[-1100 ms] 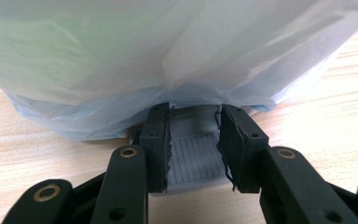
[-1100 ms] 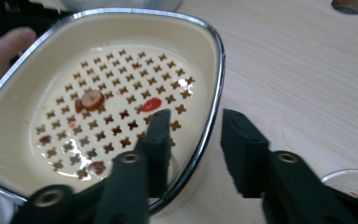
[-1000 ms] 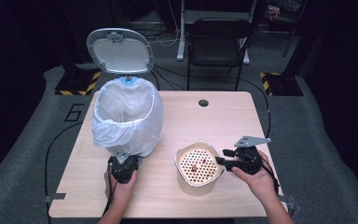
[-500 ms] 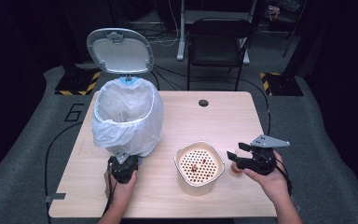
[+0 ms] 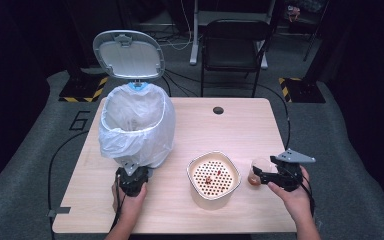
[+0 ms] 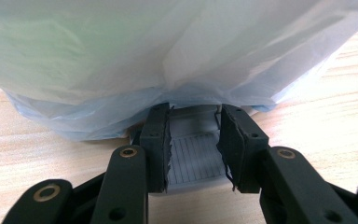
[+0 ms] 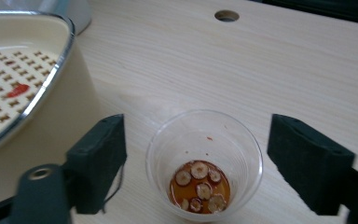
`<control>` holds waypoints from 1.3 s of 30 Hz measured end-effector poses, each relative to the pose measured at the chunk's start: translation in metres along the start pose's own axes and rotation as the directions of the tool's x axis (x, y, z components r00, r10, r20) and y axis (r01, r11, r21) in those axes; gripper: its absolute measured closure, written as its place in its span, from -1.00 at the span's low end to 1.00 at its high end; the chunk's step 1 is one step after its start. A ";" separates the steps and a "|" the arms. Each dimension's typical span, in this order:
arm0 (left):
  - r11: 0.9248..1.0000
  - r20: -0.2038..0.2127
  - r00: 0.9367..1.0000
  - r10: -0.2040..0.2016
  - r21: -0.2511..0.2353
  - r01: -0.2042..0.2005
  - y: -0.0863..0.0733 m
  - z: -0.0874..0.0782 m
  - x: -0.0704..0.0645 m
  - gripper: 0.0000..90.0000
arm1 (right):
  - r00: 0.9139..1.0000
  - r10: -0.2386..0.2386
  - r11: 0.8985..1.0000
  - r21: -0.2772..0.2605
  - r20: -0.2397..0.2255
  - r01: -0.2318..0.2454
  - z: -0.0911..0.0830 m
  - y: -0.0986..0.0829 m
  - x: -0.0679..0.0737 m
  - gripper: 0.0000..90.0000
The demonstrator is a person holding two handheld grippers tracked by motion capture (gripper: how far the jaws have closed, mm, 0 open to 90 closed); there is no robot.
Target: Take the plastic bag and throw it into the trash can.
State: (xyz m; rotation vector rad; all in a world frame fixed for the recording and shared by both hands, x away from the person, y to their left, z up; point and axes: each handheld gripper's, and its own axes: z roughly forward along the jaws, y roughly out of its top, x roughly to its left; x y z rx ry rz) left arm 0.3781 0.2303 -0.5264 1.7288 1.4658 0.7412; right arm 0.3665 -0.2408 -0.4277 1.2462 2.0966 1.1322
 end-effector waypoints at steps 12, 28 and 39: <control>1.000 0.003 1.000 -0.002 0.001 0.002 0.000 0.000 0.000 0.41 | 0.999 0.037 0.999 0.029 0.001 -0.037 0.017 -0.020 -0.012 -0.73; 1.000 0.004 1.000 -0.004 0.001 0.004 0.000 0.000 0.000 0.41 | 1.000 0.000 0.996 0.084 -0.020 0.001 0.049 -0.034 -0.008 -0.53; 1.000 0.003 1.000 -0.002 0.001 0.002 0.000 0.000 0.000 0.41 | 1.000 -0.012 0.998 0.069 -0.010 0.012 0.051 -0.034 -0.009 -0.40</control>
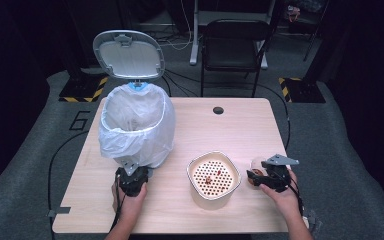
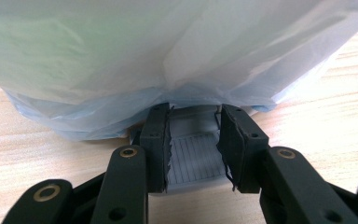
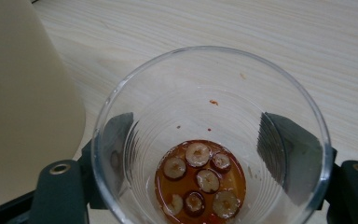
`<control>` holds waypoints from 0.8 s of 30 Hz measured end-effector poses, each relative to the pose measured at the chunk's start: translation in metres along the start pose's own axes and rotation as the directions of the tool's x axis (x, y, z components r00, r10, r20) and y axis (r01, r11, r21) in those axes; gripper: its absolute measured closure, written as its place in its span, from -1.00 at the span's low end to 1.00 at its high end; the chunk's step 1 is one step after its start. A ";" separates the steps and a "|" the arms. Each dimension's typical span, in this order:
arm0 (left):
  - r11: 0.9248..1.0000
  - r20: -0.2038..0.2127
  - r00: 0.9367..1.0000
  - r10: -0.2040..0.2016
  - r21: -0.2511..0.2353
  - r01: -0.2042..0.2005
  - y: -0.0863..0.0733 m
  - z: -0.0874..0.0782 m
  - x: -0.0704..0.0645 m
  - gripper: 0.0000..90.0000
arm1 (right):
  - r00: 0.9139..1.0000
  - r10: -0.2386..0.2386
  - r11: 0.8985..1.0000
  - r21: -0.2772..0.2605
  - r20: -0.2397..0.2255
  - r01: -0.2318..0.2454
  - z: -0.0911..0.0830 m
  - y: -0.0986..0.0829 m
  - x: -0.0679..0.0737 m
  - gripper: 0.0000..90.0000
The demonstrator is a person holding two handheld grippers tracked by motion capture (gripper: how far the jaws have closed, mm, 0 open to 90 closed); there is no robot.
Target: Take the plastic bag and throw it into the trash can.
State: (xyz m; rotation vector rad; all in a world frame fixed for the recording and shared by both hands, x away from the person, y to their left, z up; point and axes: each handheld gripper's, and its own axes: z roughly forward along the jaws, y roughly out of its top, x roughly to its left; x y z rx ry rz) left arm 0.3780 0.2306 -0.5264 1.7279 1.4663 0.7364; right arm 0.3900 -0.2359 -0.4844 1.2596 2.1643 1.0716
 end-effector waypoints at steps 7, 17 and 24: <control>1.000 0.002 1.000 -0.002 0.001 0.002 0.000 0.000 0.000 0.41 | 1.000 -0.011 1.000 -0.002 0.009 0.011 -0.001 0.002 0.002 -0.40; 1.000 0.002 1.000 -0.002 0.001 0.002 0.000 0.000 0.000 0.41 | 0.999 -0.019 0.999 -0.025 0.026 0.019 -0.004 0.003 -0.001 -0.34; 1.000 -0.001 1.000 -0.002 0.000 0.002 0.000 0.000 0.000 0.41 | 1.000 -0.019 0.999 -0.036 0.003 0.019 -0.009 0.010 0.002 -0.30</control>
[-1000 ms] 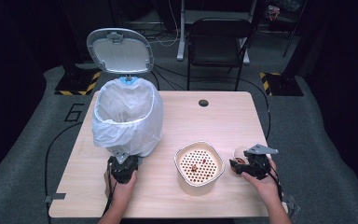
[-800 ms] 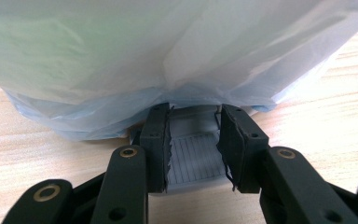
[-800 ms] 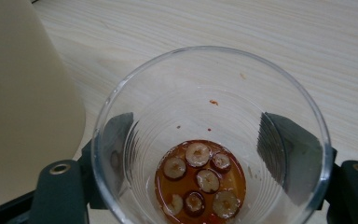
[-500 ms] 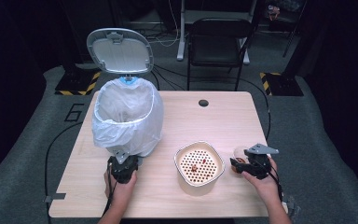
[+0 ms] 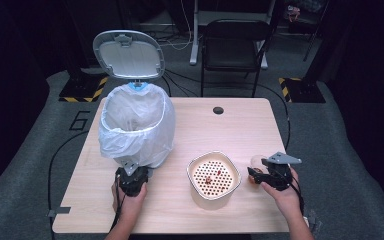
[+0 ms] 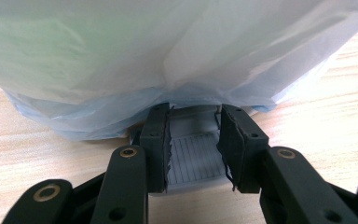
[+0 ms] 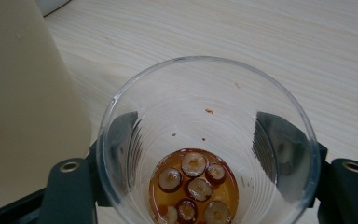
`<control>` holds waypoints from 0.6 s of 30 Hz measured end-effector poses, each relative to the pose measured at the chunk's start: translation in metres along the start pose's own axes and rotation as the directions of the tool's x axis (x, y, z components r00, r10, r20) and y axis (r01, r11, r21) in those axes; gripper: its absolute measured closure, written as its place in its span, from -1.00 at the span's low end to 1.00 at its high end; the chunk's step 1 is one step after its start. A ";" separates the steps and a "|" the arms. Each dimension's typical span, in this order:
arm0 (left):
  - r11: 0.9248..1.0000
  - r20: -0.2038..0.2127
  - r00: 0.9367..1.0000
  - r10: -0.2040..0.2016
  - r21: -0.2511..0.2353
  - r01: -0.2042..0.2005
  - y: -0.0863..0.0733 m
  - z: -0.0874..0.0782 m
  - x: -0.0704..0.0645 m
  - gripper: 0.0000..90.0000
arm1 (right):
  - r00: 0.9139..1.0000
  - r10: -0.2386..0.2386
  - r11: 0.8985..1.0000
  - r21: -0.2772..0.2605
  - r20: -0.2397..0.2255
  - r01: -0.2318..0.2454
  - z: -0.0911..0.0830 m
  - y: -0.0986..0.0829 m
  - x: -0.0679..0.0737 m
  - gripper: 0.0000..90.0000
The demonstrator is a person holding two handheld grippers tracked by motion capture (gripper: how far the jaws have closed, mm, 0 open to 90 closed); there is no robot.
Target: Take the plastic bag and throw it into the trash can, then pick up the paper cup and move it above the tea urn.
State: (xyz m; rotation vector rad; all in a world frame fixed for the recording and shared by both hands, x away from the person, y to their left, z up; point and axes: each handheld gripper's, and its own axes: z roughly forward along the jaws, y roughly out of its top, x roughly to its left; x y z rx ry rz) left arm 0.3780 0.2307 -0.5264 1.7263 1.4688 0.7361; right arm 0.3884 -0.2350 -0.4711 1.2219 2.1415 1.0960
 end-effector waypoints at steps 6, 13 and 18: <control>1.000 0.000 1.000 -0.002 -0.002 0.002 0.000 0.000 0.000 0.41 | 0.999 -0.014 1.000 -0.011 -0.030 0.014 -0.004 0.014 0.002 -0.29; 1.000 0.003 1.000 0.000 0.002 0.000 0.000 0.000 0.000 0.41 | 0.997 -0.048 0.999 -0.021 -0.059 0.047 -0.002 0.035 0.002 -0.29; 1.000 0.000 1.000 -0.002 0.000 0.002 0.000 0.000 0.000 0.41 | 0.993 -0.086 0.996 -0.021 -0.079 0.085 -0.003 0.054 0.003 -0.28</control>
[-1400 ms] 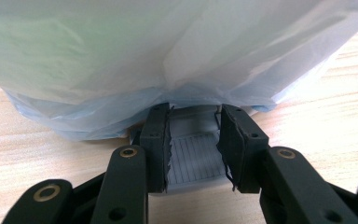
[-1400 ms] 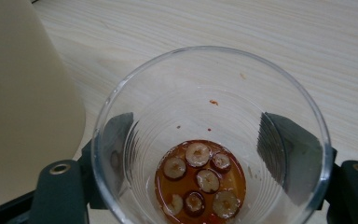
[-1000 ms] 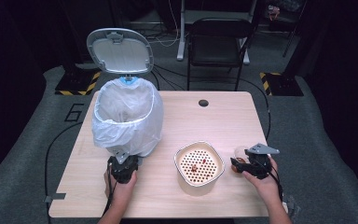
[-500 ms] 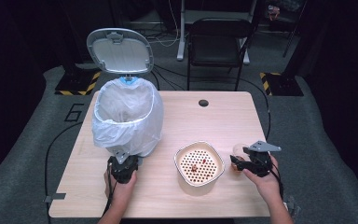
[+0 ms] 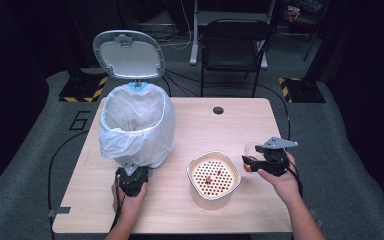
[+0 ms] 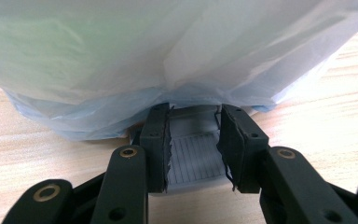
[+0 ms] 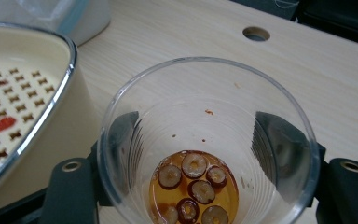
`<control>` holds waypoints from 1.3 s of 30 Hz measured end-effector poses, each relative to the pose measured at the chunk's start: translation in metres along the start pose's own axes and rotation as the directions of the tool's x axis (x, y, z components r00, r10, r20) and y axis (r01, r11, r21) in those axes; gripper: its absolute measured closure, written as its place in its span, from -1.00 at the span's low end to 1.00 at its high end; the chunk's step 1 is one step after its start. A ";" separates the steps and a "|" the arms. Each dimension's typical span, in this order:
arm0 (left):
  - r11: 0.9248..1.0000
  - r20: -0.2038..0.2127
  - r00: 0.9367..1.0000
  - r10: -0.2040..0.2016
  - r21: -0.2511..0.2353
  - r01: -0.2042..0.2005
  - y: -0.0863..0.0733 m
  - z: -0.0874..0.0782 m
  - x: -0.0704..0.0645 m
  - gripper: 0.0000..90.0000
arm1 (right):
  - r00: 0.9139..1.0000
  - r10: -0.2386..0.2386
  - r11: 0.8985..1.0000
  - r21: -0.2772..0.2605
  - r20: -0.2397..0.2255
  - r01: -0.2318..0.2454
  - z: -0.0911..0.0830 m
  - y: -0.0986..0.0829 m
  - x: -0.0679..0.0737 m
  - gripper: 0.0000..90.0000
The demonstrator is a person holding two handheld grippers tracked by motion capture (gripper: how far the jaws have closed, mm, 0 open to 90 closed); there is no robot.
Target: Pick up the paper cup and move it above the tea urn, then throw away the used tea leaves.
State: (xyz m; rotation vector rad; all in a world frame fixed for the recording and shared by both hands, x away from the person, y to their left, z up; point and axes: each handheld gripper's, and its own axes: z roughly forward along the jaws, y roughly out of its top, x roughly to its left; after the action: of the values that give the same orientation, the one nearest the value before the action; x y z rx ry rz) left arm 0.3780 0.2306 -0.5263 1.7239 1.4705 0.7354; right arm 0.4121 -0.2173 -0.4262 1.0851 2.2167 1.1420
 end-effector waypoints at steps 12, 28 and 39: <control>1.000 0.001 1.000 0.000 0.000 0.000 0.000 0.000 0.000 0.41 | 0.998 -0.054 0.998 -0.015 -0.031 0.054 0.007 0.039 0.000 -0.28; 1.000 0.003 1.000 0.000 0.000 0.000 0.000 0.000 0.000 0.41 | 0.982 -0.146 0.988 -0.060 -0.120 0.139 0.024 0.075 0.001 -0.26; 1.000 0.004 1.000 -0.003 0.001 0.003 0.000 0.000 0.001 0.41 | 0.950 -0.239 0.967 -0.134 -0.199 0.216 0.034 0.095 0.005 -0.23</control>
State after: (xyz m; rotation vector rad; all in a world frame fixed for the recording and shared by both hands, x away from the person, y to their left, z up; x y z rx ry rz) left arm 0.3781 0.2311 -0.5263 1.7223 1.4707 0.7296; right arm 0.4736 -0.1625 -0.3685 0.6663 2.3342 1.3113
